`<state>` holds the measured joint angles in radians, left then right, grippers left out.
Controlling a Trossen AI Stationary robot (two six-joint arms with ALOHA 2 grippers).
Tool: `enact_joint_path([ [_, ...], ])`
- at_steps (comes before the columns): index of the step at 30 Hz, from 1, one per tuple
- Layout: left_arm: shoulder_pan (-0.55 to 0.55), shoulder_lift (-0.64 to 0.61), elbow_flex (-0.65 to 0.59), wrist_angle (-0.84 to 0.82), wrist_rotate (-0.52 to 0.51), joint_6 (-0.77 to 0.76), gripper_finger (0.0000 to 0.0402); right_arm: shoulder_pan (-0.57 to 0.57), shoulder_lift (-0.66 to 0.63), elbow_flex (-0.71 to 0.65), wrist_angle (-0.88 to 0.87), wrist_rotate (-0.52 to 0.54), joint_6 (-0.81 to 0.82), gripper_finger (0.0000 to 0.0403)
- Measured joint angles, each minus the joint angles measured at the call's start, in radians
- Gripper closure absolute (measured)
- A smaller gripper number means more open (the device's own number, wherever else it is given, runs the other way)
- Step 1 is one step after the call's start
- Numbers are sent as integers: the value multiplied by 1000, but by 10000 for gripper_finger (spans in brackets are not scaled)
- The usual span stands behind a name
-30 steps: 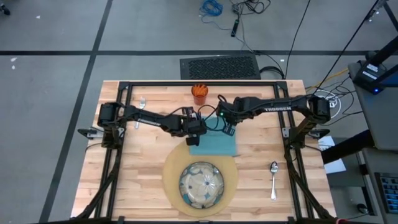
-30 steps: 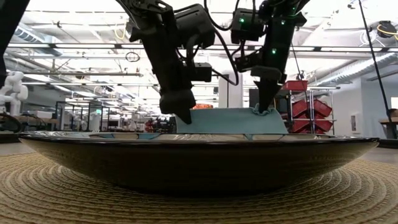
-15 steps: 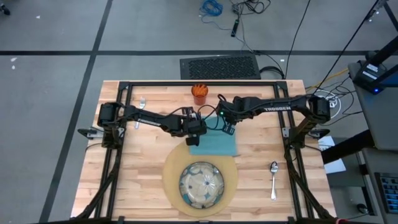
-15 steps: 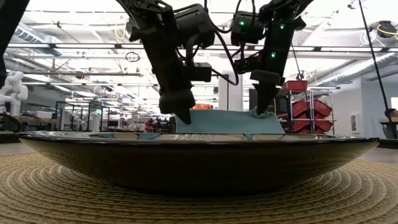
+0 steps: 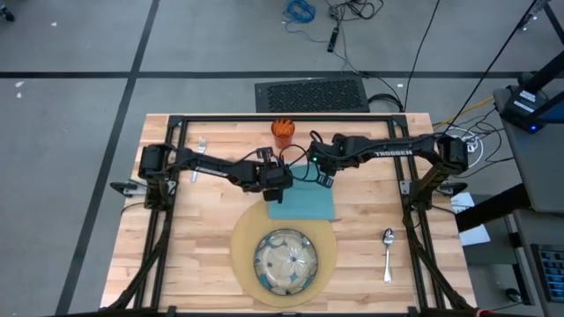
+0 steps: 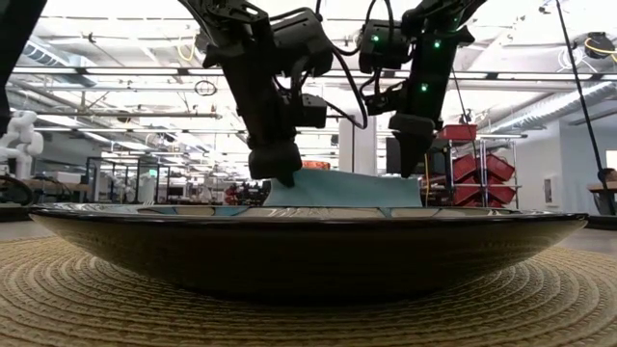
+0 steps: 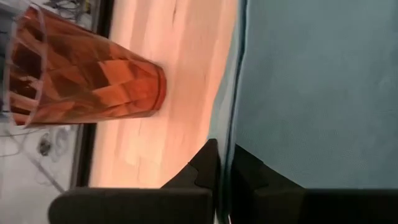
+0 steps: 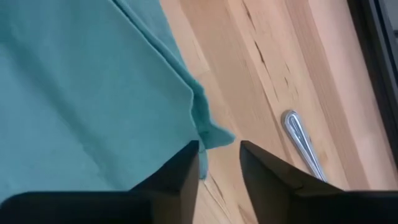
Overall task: Set table place
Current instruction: Fold the blue table napkin
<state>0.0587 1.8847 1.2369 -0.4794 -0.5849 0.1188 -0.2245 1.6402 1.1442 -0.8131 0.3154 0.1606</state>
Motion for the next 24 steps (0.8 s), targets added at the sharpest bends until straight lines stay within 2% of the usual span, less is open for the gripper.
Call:
enact_joint_path([
  [7,26,0,0,3,38,18,401,0,0,0,-2,1,52,236],
  [13,56,0,0,4,40,19,401,-11,0,0,-4,26,67,209],
  [18,68,0,0,5,162,19,401,-19,0,1,-5,23,71,204],
  [21,66,0,0,12,225,19,401,-19,0,1,-4,-47,84,203],
  [24,65,0,0,21,219,19,401,-4,0,1,4,-131,93,204],
])
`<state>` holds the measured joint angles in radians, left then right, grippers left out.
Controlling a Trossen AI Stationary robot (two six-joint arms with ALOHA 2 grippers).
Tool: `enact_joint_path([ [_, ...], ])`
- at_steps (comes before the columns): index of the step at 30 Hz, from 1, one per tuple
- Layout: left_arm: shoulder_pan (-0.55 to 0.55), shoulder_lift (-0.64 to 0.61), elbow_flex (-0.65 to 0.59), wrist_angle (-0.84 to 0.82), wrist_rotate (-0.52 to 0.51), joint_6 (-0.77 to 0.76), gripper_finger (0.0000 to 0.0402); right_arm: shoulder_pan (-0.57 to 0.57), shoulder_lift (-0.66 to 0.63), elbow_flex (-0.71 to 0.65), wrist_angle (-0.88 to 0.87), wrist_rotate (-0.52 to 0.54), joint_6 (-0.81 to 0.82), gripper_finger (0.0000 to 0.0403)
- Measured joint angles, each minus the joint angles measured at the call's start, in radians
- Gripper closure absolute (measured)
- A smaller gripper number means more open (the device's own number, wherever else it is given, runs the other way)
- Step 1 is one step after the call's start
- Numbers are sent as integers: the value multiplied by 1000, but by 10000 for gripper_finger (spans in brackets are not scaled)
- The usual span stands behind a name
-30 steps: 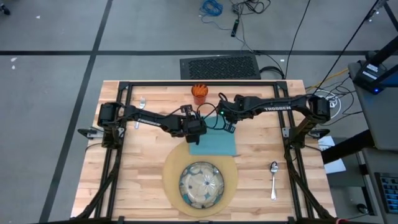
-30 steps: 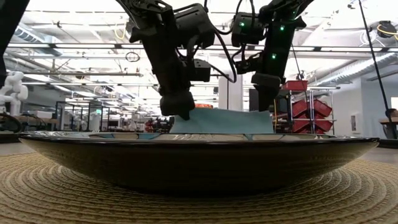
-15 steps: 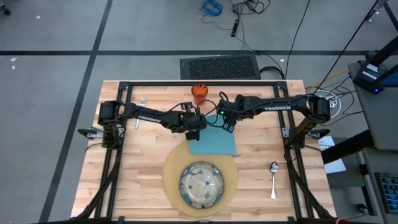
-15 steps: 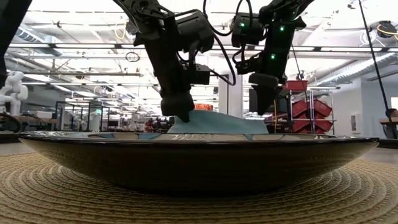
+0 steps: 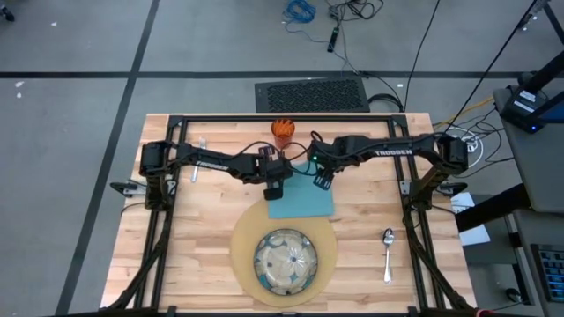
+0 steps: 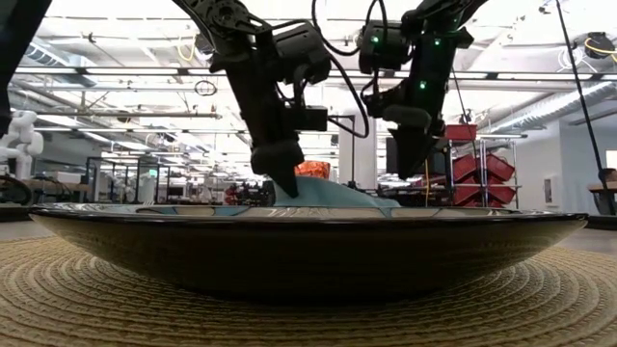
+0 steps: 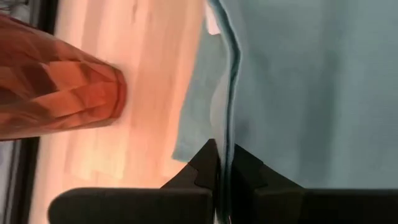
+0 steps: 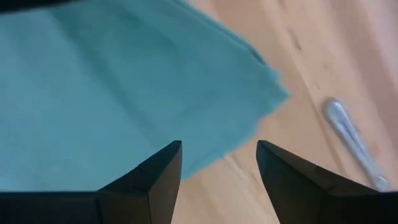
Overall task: Set table place
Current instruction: Fold the blue table napkin
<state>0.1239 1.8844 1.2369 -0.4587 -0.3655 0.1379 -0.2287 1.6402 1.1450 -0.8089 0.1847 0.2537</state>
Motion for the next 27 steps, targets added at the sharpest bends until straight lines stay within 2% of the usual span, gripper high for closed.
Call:
enact_joint_path([
  [7,7,0,0,6,-53,0,401,41,11,2,77,-5,-59,205],
  [13,7,0,0,5,-54,-1,401,-13,79,2,100,-5,-126,224],
  [17,7,0,0,4,-54,-1,401,-13,94,1,59,-2,-101,230],
  [21,5,-1,0,7,-54,-2,401,27,57,0,-20,0,-58,232],
  [25,7,-1,0,6,-55,-2,401,107,11,-5,-143,-1,55,232],
  [27,6,-1,0,6,-55,-3,401,165,-14,-34,-150,-12,116,232],
])
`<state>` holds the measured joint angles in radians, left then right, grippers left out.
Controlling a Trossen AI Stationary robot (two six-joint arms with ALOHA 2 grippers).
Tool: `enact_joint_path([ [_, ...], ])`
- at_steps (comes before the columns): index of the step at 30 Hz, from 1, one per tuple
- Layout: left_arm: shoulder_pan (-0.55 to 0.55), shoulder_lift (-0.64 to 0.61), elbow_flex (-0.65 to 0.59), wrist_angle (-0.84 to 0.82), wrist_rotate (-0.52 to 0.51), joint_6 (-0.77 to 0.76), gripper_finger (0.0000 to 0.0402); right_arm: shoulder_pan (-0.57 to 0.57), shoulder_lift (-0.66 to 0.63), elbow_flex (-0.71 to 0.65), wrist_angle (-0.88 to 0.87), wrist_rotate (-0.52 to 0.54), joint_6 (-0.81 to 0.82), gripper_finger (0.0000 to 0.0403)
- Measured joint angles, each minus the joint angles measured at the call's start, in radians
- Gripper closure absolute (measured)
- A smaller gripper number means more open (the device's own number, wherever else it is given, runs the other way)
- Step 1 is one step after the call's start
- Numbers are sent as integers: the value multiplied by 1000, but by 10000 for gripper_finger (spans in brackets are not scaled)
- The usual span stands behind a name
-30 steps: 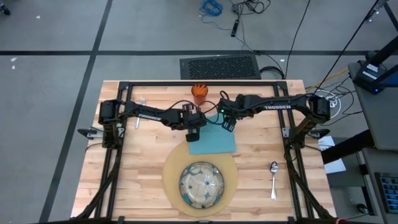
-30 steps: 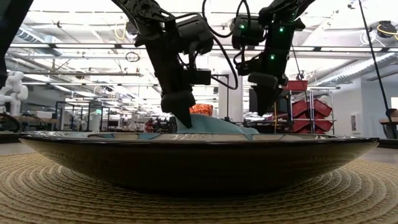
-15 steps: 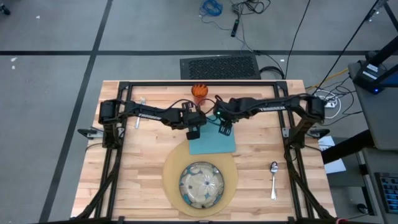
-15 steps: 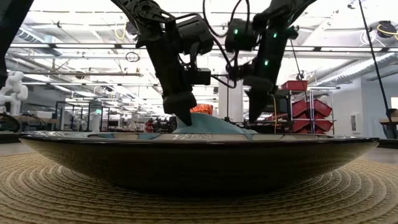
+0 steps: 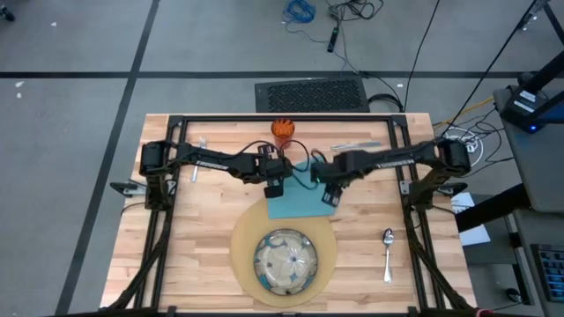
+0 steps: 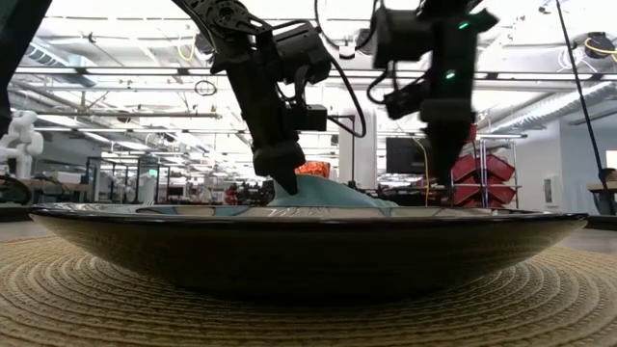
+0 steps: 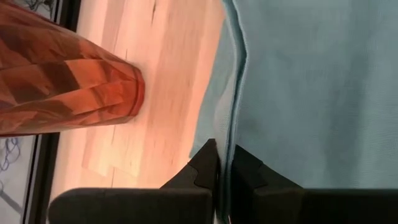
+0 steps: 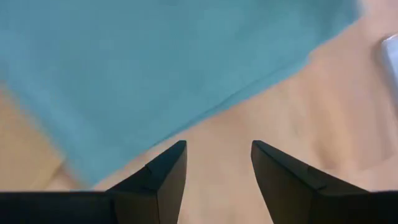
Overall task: Set table place
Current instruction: Fold the blue table napkin
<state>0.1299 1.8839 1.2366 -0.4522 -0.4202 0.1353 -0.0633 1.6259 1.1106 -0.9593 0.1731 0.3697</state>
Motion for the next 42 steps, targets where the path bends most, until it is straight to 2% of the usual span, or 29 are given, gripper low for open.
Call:
enact_joint_path([
  [3,1,0,0,0,0,1,401,77,-40,-72,77,-52,101,232],
  [6,1,0,0,1,0,1,401,124,-70,-136,180,-55,189,232],
  [13,1,0,0,3,0,1,401,159,-76,-215,436,-75,240,232],
  [19,-1,0,0,-2,71,1,398,147,-75,-279,493,-68,240,232],
  [23,-2,0,0,1,134,0,369,143,-75,-291,502,-69,240,232],
  [28,-1,0,7,-40,18,-82,324,144,-75,-291,509,-69,239,232],
  [34,-2,-11,28,-139,-180,-74,315,144,-75,-291,507,-69,239,232],
  [42,-15,-95,20,-160,-188,-114,315,155,-75,-292,403,-34,317,232],
])
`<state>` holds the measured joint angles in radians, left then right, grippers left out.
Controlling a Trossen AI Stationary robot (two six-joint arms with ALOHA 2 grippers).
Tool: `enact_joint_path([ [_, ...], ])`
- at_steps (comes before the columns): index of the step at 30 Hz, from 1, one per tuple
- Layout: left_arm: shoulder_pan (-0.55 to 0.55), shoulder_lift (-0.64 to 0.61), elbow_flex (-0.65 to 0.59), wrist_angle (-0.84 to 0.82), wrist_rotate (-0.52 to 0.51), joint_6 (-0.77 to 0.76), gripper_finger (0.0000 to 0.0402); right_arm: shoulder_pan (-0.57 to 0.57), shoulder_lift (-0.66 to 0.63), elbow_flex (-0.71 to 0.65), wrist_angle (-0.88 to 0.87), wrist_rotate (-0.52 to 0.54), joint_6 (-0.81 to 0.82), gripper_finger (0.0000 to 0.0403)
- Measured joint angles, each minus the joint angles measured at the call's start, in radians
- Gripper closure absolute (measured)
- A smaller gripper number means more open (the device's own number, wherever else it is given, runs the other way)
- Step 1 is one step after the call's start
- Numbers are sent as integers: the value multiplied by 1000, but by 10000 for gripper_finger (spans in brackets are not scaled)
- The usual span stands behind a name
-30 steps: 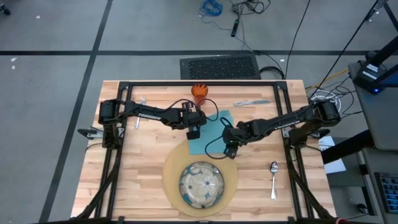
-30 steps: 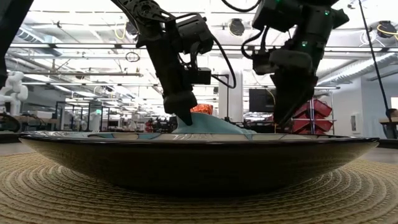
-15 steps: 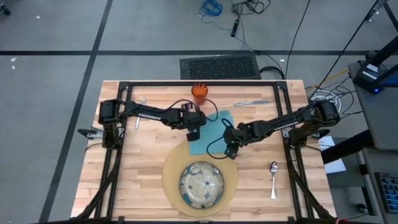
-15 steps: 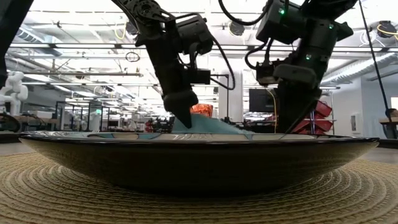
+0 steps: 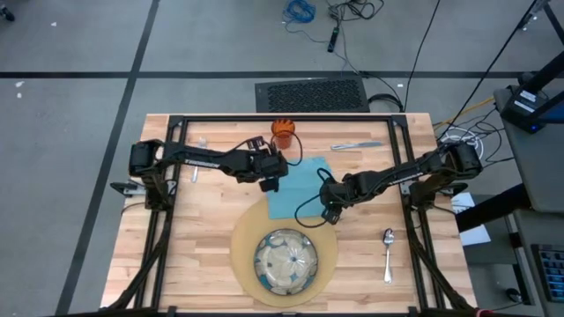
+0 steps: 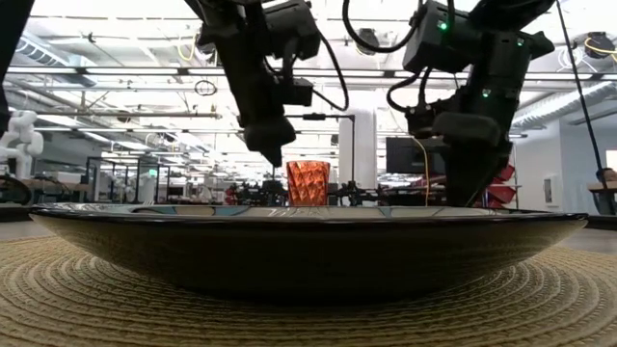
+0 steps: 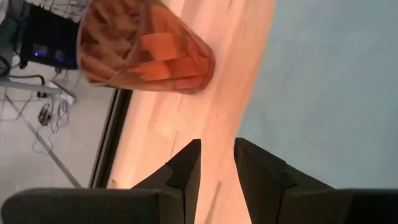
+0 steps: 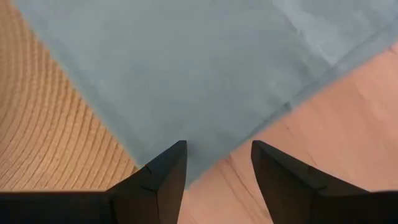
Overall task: Set table place
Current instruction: Fold the blue table napkin
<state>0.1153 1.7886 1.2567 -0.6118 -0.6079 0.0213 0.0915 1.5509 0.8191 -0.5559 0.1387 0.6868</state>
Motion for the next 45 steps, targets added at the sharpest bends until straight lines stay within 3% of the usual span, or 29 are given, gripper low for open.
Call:
enact_joint_path([
  [9,-5,-27,-19,-19,9,-35,315,6,0,0,6,-17,186,232],
  [20,-30,-27,-19,-35,10,-41,315,16,0,0,37,-63,305,232],
  [28,-49,-27,-19,-53,10,-42,315,30,0,0,17,-63,367,255],
  [41,-60,-27,-19,-64,11,-43,315,80,0,0,29,-65,428,273],
  [45,-66,-26,-19,-66,11,-43,315,93,0,1,40,-50,345,281],
])
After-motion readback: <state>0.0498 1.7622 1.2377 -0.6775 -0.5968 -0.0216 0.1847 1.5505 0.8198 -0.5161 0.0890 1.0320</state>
